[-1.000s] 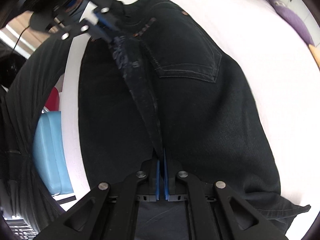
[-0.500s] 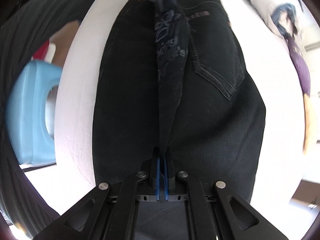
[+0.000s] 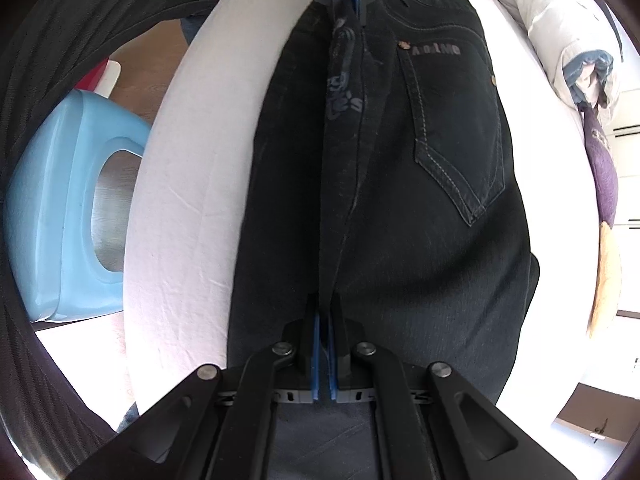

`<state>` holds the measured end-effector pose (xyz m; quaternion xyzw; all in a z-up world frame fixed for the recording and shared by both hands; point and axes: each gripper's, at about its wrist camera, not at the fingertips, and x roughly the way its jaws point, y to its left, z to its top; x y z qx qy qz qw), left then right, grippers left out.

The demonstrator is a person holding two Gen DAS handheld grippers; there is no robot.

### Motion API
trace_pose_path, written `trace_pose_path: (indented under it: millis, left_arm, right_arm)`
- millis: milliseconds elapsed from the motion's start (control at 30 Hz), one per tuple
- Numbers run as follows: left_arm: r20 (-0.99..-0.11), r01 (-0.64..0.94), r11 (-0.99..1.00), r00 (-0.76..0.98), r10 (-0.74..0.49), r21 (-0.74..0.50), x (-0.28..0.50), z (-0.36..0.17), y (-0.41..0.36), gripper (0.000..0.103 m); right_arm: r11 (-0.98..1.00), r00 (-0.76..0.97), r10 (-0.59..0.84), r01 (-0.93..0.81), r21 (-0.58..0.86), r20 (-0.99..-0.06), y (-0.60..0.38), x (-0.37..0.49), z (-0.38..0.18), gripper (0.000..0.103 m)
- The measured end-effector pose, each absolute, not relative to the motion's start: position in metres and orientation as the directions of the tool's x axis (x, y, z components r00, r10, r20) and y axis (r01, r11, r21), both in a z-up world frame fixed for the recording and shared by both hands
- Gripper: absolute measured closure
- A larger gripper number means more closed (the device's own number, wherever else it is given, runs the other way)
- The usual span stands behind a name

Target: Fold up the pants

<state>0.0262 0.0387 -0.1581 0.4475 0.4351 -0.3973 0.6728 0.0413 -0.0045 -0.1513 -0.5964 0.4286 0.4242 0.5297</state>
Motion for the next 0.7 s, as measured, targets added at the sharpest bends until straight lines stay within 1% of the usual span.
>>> trace_pose_path:
  millis: [100, 300, 467, 700]
  left_arm:
    - [-0.941, 0.922, 0.287, 0.31, -0.14, 0.261, 0.025, -0.159, 0.043, 0.096]
    - [-0.932, 0.911, 0.271, 0.349, -0.102, 0.311, 0.02, -0.16, 0.055, 0.096]
    - [-0.927, 0.906, 0.249, 0.369, -0.067, 0.343, 0.017, -0.171, 0.057, 0.096]
    - [-0.926, 0.898, 0.283, 0.37, -0.075, 0.336, 0.02, -0.176, 0.059, 0.096]
  right_arm:
    - [-0.075, 0.277, -0.051, -0.959, -0.273, -0.96, 0.0, 0.034, -0.153, 0.099]
    - [-0.075, 0.279, -0.011, -0.958, -0.277, -0.96, 0.011, 0.025, -0.15, 0.099]
    - [-0.081, 0.301, -0.011, -0.951, -0.299, -0.953, 0.018, 0.019, -0.159, 0.099]
    - [-0.032, 0.32, -0.004, -0.947, -0.32, -0.947, 0.02, 0.02, -0.157, 0.098]
